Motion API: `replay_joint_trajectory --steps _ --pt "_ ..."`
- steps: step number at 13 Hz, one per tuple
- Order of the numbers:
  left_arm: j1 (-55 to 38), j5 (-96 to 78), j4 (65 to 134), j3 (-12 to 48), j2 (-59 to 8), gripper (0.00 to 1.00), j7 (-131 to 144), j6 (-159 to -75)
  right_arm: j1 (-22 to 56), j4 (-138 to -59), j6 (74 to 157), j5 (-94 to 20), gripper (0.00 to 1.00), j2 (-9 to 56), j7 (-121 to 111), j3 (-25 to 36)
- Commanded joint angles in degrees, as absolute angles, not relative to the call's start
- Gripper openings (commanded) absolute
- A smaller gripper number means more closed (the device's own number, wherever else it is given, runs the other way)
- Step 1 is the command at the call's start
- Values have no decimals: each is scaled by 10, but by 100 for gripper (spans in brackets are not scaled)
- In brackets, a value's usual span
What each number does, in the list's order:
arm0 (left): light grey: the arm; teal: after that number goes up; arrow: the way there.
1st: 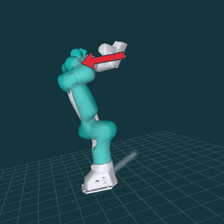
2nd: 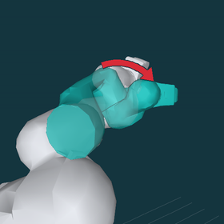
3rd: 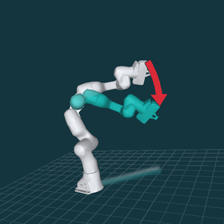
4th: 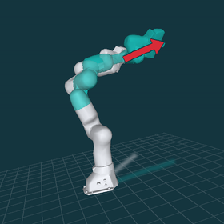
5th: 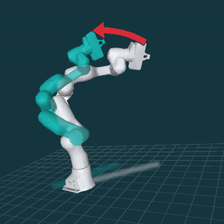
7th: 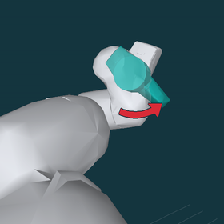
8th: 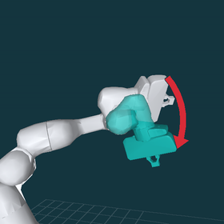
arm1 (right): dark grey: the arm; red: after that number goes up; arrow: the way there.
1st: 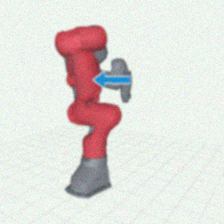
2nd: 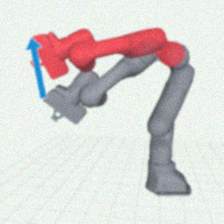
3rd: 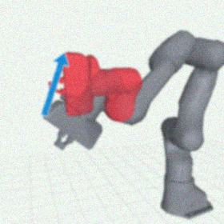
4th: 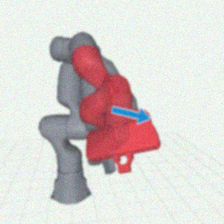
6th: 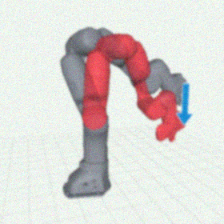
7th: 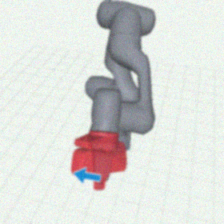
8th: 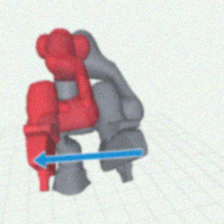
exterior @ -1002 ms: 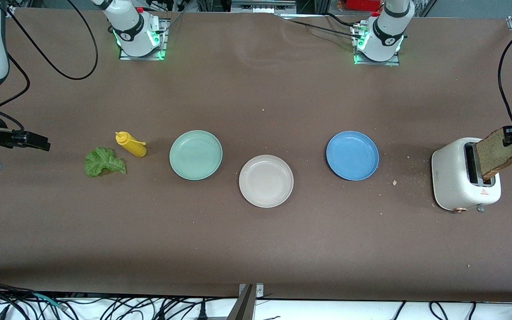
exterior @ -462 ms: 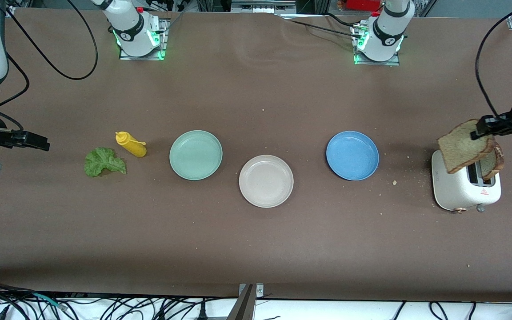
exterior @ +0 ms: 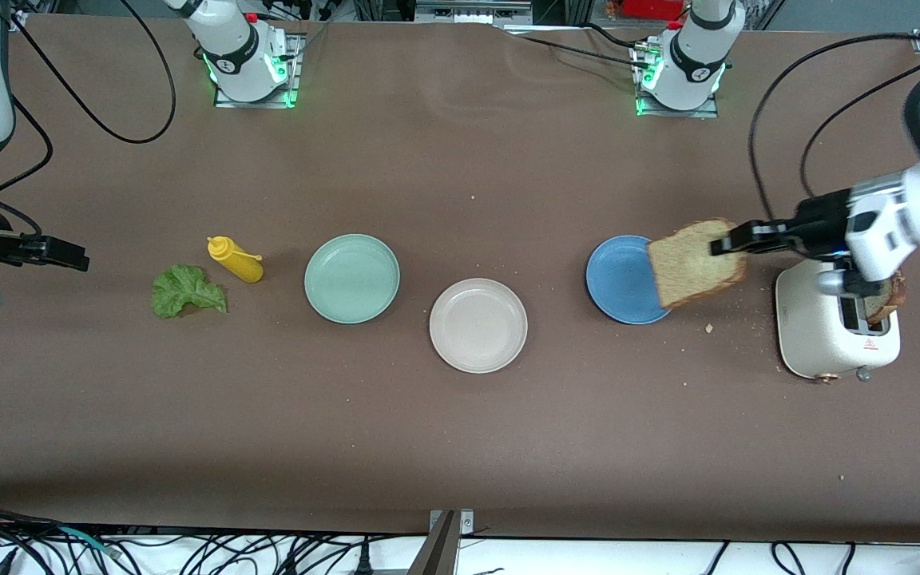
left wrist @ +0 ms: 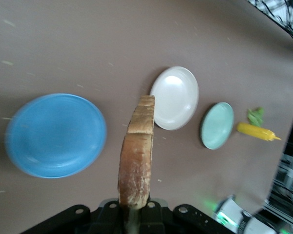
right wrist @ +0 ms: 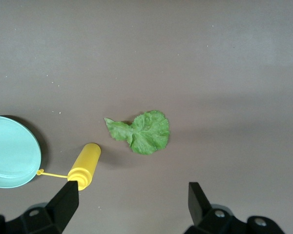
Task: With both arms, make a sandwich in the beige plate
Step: 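Carry the bread slice over the beige plate with the left gripper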
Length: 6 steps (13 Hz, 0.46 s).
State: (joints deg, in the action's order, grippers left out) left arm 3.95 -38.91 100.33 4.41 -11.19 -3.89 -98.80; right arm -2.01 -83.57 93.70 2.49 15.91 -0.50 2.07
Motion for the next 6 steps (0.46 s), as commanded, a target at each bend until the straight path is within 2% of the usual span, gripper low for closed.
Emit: replay_joint_trajectory --steps 1,5,6 --pt "36 -462 986 70 -163 0 -46 -1015 -25 -846 941 16 99 150 -10 17" --pt "-10 -535 985 74 -230 0 -121 -1050 -26 -846 940 16 99 150 -10 18" --pt "-24 -566 985 74 -244 0 -148 -1082 -26 -846 940 16 99 150 -10 18"
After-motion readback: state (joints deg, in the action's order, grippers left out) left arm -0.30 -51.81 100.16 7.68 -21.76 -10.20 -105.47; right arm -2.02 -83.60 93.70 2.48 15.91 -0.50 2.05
